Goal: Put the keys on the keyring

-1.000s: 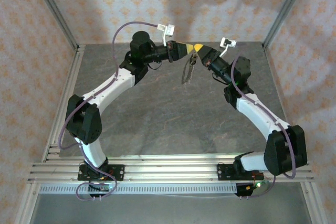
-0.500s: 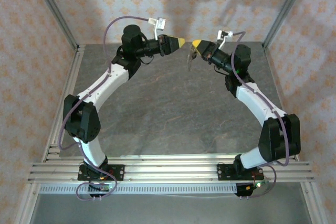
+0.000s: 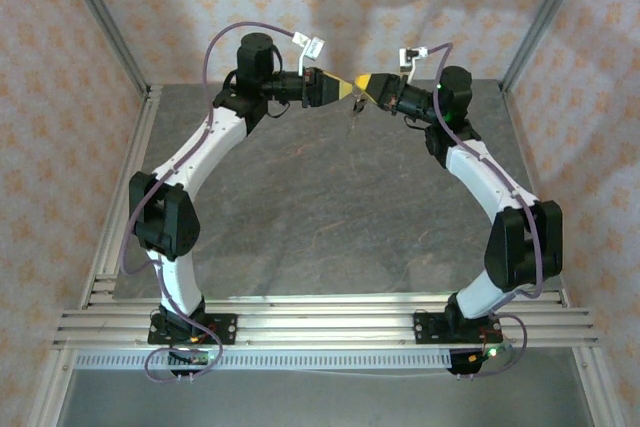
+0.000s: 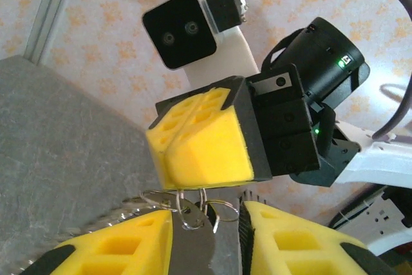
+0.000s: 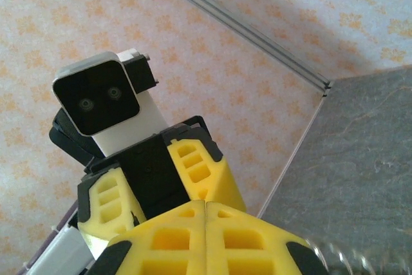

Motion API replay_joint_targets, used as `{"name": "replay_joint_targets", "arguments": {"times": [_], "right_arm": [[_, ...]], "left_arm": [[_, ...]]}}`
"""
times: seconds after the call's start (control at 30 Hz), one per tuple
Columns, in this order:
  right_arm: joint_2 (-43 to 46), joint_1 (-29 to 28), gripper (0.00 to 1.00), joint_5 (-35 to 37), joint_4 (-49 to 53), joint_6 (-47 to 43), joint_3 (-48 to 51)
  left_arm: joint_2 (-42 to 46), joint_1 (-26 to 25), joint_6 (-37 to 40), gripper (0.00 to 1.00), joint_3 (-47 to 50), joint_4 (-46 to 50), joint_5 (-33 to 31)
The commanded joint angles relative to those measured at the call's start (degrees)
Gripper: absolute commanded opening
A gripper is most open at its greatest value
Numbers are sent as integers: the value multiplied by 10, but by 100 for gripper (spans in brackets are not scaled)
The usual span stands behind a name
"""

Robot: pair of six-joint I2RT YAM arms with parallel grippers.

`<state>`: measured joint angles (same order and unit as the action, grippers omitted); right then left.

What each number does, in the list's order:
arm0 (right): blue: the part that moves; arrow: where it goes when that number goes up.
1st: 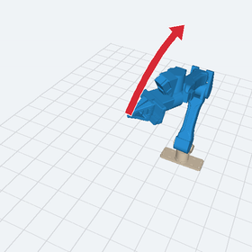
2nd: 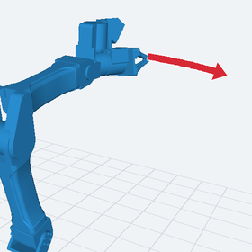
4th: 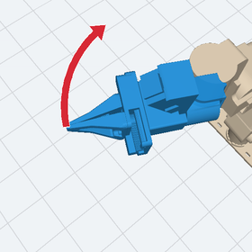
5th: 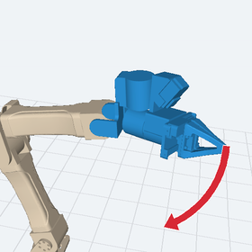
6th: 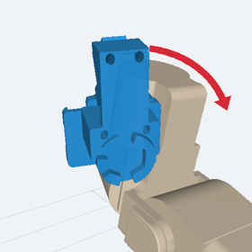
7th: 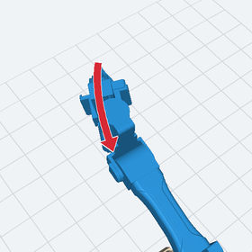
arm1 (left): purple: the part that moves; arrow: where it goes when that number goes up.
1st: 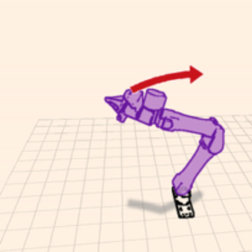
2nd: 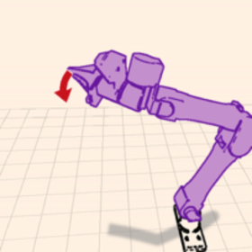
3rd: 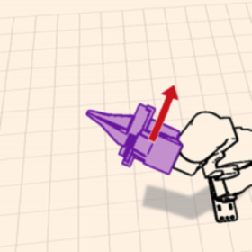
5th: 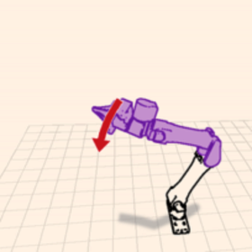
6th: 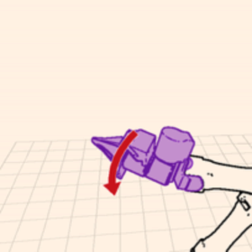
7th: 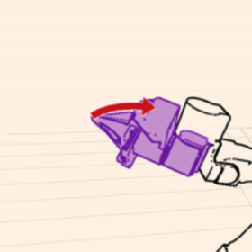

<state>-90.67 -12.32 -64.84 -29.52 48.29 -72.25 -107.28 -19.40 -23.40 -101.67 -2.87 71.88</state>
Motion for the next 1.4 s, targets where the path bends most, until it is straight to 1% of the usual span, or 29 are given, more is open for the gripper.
{"name": "replay_joint_targets", "arguments": {"times": [0.0, 0.5, 0.53, 0.67, 1.1, 1.2, 1.3, 1.37], "right_arm": [[0, 3, 0, -23, -13, -14, -27], [10, 3, 0, -20, -9, -21, -22], [10, 2, 0, -19, -9, -21, -21], [10, 3, 0, -17, -9, -21, -20], [9, 3, 0, -16, -11, -21, -16], [9, 2, 0, -16, -12, -20, -14], [10, 3, 0, -17, -12, -22, -13], [11, 3, 0, -17, -9, -23, -12]], "left_arm": [[-5, -1, 30, 32, -27, 25, 27], [-18, -4, 30, 31, -34, 29, 22], [-34, -5, 29, 30, -34, 29, 21], [-37, -7, 21, 30, -35, 17, 20], [-48, -20, 8, 22, -46, 2, 15], [-48, -20, 3, 17, -47, -5, 12], [-49, -20, -4, 10, -47, -13, 7], [-50, -20, -12, 3, -45, -23, 4]]}}
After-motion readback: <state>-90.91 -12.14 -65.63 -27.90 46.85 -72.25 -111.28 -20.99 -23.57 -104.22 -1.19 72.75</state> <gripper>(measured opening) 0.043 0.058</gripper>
